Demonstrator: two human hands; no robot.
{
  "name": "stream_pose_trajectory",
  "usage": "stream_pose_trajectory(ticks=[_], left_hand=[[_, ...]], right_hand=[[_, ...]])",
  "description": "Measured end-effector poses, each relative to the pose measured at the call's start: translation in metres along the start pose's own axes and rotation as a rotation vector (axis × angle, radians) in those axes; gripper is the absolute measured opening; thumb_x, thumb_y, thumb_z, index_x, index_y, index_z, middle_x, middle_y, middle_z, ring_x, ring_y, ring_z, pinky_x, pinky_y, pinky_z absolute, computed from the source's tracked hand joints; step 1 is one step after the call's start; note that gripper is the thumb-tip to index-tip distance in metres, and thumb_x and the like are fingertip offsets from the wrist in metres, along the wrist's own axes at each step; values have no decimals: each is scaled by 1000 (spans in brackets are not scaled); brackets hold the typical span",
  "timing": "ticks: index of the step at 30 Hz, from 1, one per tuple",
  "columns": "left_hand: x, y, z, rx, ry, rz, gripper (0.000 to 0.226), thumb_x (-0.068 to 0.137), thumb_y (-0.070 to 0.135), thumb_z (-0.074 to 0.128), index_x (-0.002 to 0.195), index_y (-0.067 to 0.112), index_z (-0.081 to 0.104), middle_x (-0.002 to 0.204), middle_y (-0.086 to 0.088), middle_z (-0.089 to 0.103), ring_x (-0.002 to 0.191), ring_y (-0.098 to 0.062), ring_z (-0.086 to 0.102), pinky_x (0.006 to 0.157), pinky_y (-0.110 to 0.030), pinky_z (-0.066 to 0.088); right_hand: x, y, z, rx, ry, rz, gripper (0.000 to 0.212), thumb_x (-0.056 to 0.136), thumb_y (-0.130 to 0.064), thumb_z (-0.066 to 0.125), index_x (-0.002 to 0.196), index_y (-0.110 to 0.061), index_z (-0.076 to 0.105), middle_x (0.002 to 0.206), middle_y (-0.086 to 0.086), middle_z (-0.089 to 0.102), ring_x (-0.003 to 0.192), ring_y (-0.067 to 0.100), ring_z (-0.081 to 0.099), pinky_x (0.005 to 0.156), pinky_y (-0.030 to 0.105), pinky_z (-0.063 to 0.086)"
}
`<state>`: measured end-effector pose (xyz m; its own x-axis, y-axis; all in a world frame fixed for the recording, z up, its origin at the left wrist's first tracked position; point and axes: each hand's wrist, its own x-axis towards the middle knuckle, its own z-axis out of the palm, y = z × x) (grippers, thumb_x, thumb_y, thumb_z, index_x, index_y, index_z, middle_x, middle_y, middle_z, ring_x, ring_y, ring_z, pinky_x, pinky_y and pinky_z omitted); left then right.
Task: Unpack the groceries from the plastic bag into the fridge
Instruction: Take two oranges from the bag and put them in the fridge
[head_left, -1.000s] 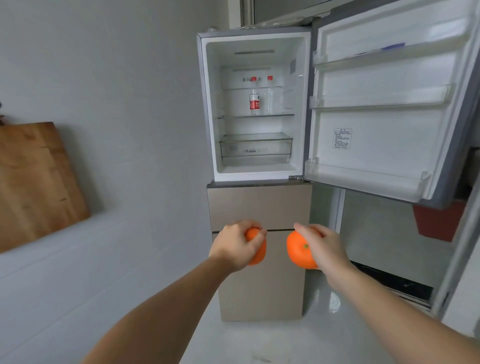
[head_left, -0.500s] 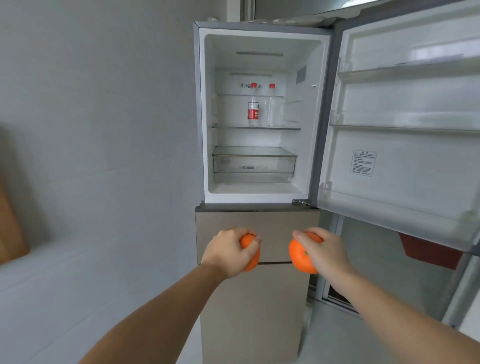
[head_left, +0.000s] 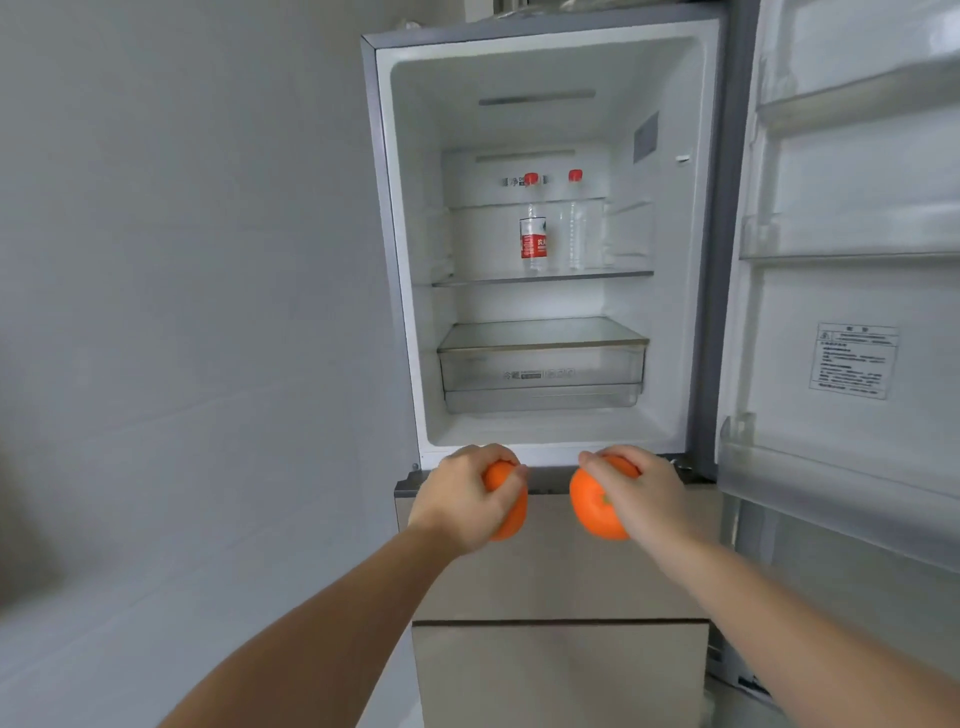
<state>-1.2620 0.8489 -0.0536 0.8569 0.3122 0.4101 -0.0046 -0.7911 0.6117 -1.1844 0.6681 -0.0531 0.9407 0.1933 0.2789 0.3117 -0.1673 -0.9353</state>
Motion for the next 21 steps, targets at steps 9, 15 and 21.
stream_pose_trajectory(ticks=[9, 15, 21], left_hand=[[108, -12, 33, 109, 37, -35, 31, 79, 57, 45, 100, 41, 62, 110, 11, 64, 97, -17, 57, 85, -35, 52], [182, -27, 39, 87, 83, -1, 17, 91, 44, 56, 104, 37, 64, 110, 11, 64, 95, -15, 56, 83, -29, 50], [273, -52, 37, 7, 170, 120, 31, 78, 58, 48, 94, 39, 66, 102, 14, 68, 95, -11, 61, 88, -33, 51]], right_hand=[[131, 33, 23, 105, -56, 34, 17, 82, -37, 70, 86, -21, 70, 90, -3, 67, 88, 21, 60, 73, 30, 41], [206, 36, 37, 133, -60, -2, 17, 83, -37, 69, 93, -24, 68, 97, 0, 65, 93, 23, 59, 78, 31, 42], [282, 25, 68, 92, 17, -88, 14, 82, -35, 71, 83, -21, 71, 84, -2, 69, 87, 21, 63, 68, 28, 42]])
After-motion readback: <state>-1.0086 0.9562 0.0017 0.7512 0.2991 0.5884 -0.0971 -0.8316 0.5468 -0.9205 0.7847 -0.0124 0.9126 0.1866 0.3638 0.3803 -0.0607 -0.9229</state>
